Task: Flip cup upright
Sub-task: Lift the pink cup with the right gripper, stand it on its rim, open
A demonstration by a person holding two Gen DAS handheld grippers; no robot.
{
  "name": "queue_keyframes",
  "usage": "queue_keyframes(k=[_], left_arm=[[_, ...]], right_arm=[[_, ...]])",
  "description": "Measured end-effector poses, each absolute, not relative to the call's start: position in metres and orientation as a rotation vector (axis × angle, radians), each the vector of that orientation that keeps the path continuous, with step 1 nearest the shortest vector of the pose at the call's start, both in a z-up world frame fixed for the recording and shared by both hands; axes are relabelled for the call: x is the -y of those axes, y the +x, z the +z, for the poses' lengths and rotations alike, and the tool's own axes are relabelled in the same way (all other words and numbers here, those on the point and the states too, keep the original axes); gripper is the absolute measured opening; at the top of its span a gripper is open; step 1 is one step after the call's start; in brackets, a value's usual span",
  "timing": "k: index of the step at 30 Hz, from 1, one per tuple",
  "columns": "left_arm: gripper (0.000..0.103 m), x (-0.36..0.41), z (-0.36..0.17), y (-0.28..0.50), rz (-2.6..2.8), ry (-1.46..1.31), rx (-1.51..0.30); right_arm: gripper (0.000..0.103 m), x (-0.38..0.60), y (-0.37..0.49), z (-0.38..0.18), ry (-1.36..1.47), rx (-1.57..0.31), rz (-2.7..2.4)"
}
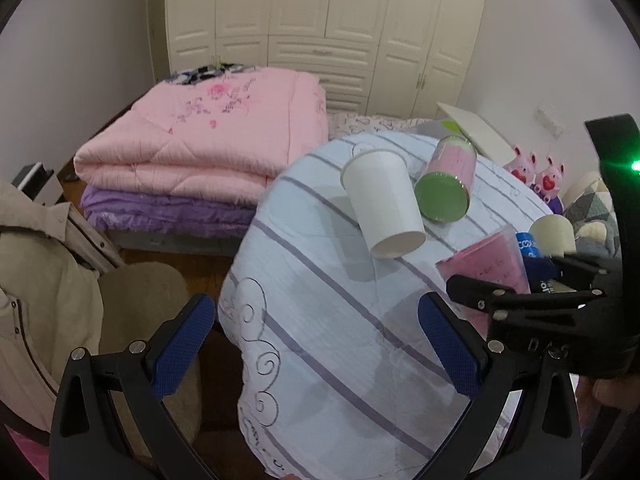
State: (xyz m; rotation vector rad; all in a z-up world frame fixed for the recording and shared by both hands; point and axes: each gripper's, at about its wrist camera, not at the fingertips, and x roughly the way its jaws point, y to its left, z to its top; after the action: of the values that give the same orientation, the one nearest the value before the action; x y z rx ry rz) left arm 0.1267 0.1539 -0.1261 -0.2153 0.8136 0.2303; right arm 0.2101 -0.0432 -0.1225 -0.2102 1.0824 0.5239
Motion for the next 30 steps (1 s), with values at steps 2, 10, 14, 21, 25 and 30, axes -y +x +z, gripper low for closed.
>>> queue_keyframes(k=[2,10,14,21,25,30], left_arm=[[0.103,-0.158,-0.123,0.123,0.222,-0.213,-0.802],[0.103,-0.165,-0.110,0.117,0.186,-0.147,-0.786],[0.103,-0.162,-0.104,0.119,0.165,-0.093,-0.776],[0.103,-0.159,-0.103,0.126,0.140,-0.051,-0.761],[0.103,-0.156,-0.107,0.133,0.103,-0.054,-0.766],[0.103,-0.150,-0.108,0.139,0.087,-0.055,-0.767]], right_arm=[[0.068,0.051,0.206,-0.124,-0.098,-1.087,0.492],[0.068,0.071,0.174,-0.139,0.275,-1.072,0.360],[0.068,0.075,0.168,-0.148,0.403,-1.059,0.308],[0.069,0.076,0.170,-0.165,0.535,-1.077,0.233],[0.070,0.077,0.171,-0.169,0.550,-1.083,0.201],[0.071,0.082,0.171,-0.169,0.561,-1.082,0.181]])
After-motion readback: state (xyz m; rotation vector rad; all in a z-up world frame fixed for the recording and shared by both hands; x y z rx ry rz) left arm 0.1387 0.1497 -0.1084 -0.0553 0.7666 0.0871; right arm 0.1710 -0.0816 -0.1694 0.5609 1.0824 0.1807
